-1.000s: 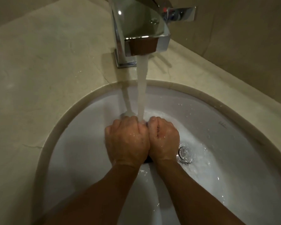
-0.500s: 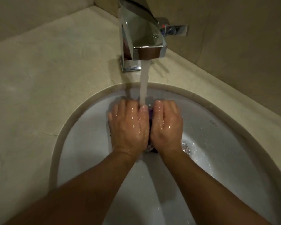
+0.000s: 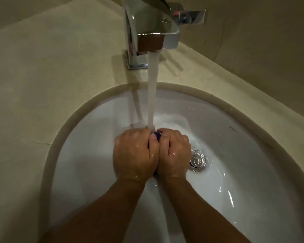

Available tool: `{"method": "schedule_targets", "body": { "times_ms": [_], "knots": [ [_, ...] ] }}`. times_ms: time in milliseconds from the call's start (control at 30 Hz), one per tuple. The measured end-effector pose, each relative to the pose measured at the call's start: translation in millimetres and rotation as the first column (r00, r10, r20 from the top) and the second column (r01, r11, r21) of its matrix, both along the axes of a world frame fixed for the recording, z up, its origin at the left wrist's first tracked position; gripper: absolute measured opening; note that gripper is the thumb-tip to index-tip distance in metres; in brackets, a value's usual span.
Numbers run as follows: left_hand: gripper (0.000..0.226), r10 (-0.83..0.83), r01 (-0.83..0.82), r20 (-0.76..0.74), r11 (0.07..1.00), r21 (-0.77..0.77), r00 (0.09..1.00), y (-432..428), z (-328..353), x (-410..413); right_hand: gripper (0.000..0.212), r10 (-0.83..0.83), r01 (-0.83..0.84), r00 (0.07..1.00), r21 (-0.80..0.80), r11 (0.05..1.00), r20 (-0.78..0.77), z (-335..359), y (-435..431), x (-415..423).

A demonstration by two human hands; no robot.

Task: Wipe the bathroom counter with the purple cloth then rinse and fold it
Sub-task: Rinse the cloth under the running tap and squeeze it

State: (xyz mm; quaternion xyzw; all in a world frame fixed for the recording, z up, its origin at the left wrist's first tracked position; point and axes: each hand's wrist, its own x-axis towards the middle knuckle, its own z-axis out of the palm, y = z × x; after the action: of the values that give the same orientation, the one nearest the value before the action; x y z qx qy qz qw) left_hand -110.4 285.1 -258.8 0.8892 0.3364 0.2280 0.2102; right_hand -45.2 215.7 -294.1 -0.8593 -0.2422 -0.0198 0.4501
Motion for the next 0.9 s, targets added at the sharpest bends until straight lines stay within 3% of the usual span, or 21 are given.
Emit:
{"method": "schedule_targets", "body": {
  "times_ms": [167,300,400,500,600,633,700,767,900],
  "knots": [
    [0.038,0.083,-0.072,-0.119,0.993,0.089,0.989,2,-5,8,0.044,0.009,-0.012,1.0,-0.111,0.994,-0.024,-8,5,13],
    [0.038,0.105,-0.086,-0.193,0.991,0.104,0.976,5,-4,16,0.039,-0.008,0.009,1.0,-0.072,0.997,0.02,-2,8,21],
    [0.04,0.098,-0.069,-0.274,0.991,0.113,0.957,5,-1,25,0.039,-0.057,0.053,0.998,-0.094,0.994,-0.035,4,13,25],
    [0.044,0.116,-0.116,-0.195,0.993,0.012,0.974,9,4,32,0.041,-0.02,0.015,0.999,-0.153,0.988,-0.028,2,14,30],
    [0.055,0.031,-0.042,-0.298,0.999,-0.029,0.954,10,6,32,0.043,0.01,-0.03,0.995,-0.202,0.979,-0.099,9,15,34],
    [0.059,0.027,-0.041,-0.288,0.998,-0.041,0.957,11,5,31,0.045,0.011,-0.04,0.99,-0.212,0.977,-0.138,12,15,34],
    [0.055,0.077,-0.089,-0.108,0.99,-0.109,0.991,13,13,30,0.047,0.013,-0.039,0.991,-0.197,0.98,-0.132,23,14,32],
    [0.049,0.096,-0.088,0.076,0.991,-0.096,0.993,18,24,29,0.044,0.04,-0.041,0.999,-0.077,0.996,-0.006,42,15,32],
    [0.044,-0.049,0.036,0.141,0.995,0.089,0.989,27,56,27,0.038,0.099,-0.133,0.967,0.132,0.982,0.235,79,14,33]
  ]
}}
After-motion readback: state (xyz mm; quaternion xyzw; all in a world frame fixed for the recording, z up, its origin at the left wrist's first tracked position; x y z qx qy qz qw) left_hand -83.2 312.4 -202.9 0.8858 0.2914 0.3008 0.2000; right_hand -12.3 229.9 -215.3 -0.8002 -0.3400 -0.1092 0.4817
